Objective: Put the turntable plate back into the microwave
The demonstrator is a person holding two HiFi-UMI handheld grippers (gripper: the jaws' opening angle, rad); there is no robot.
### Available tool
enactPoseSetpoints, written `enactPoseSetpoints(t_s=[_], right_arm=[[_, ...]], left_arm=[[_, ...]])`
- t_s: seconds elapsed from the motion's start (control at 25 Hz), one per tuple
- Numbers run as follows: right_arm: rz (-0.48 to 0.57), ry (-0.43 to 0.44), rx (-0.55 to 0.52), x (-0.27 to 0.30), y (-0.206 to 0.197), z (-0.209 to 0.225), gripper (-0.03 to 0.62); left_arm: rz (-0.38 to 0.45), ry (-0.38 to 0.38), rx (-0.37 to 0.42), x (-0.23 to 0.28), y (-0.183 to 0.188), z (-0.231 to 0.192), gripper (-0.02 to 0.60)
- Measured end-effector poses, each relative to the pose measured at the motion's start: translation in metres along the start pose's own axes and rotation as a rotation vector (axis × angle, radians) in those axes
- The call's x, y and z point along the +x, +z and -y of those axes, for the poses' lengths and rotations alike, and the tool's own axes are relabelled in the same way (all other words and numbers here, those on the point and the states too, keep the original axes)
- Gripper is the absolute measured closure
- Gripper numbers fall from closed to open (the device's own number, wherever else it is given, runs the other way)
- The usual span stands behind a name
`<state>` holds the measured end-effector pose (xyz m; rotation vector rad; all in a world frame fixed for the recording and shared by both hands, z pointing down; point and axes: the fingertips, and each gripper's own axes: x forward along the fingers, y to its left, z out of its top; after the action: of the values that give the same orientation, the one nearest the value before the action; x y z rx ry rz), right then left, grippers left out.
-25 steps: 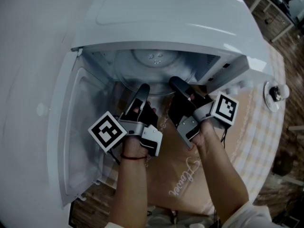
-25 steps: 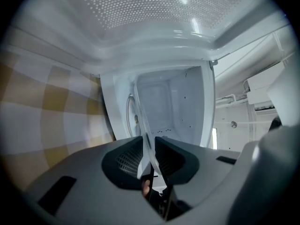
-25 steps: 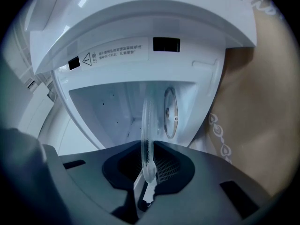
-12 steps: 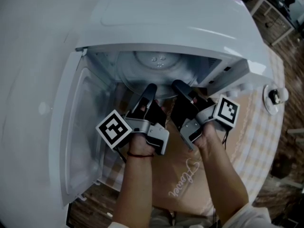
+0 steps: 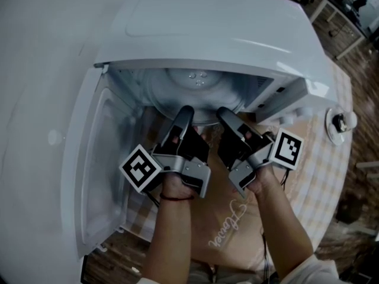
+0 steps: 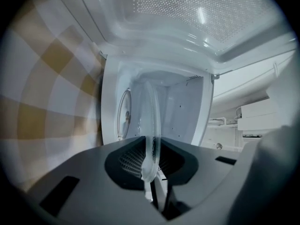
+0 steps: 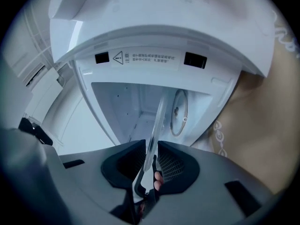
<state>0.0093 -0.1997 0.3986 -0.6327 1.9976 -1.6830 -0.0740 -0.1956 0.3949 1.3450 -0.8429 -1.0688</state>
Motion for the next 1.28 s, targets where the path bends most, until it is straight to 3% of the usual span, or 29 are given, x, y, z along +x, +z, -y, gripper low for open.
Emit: enactPoseSetpoints(t_s=[0.12,0.28,0.36,0.48,0.56,0.64,0.72,0.8,1.0,1.28], right_arm=[[-0.050,-0.033,-0.096,-0.016,-0.010,-0.004,0.510],[-0.134,-0.138,-0.338,-0.034,-0.017,-0.008,0.510],[-0.205,-0.210,-0.652,-0.038,-0.020,-0.020,0.510],[-0.411,-0.385,-1.391,-0.035,-0.026,-0.031,0.510],[-0.546,-0.468,-1.805,-0.029,-0.032,-0.031,0.510],[-0.594,-0.492,-2.086,-0.021,-0.036,-0.031,0.510],[-0.625,-0.510,-2.274,-0.016,-0.036,-0.029,0.510],[-0.663,-0.517,-2.372,-0.011,-0.036,-0.024,0.510],[-0.711,-0.495,-2.495,0.001,-0.038,-0.016,0.526],[-0.749,-0.551,-2.496,0.014,-0.027,-0.006,0.546]], left_arm=[[0.014,-0.009,-0.008,-0.001,0.002,0.001,0.529],[0.018,-0.026,0.005,0.000,0.005,0.006,0.529],[0.012,-0.024,0.023,-0.001,0.006,0.007,0.529],[0.004,-0.016,0.041,0.000,0.006,0.006,0.526],[0.001,-0.010,0.043,-0.001,0.005,0.004,0.523],[-0.005,-0.009,0.045,0.000,0.004,0.003,0.520],[-0.010,-0.010,0.048,0.000,0.004,0.003,0.520],[-0.013,-0.016,0.044,0.001,0.003,0.003,0.518],[-0.021,-0.029,0.049,0.003,0.003,0.005,0.518],[-0.038,-0.008,0.071,0.019,0.011,-0.002,0.511]])
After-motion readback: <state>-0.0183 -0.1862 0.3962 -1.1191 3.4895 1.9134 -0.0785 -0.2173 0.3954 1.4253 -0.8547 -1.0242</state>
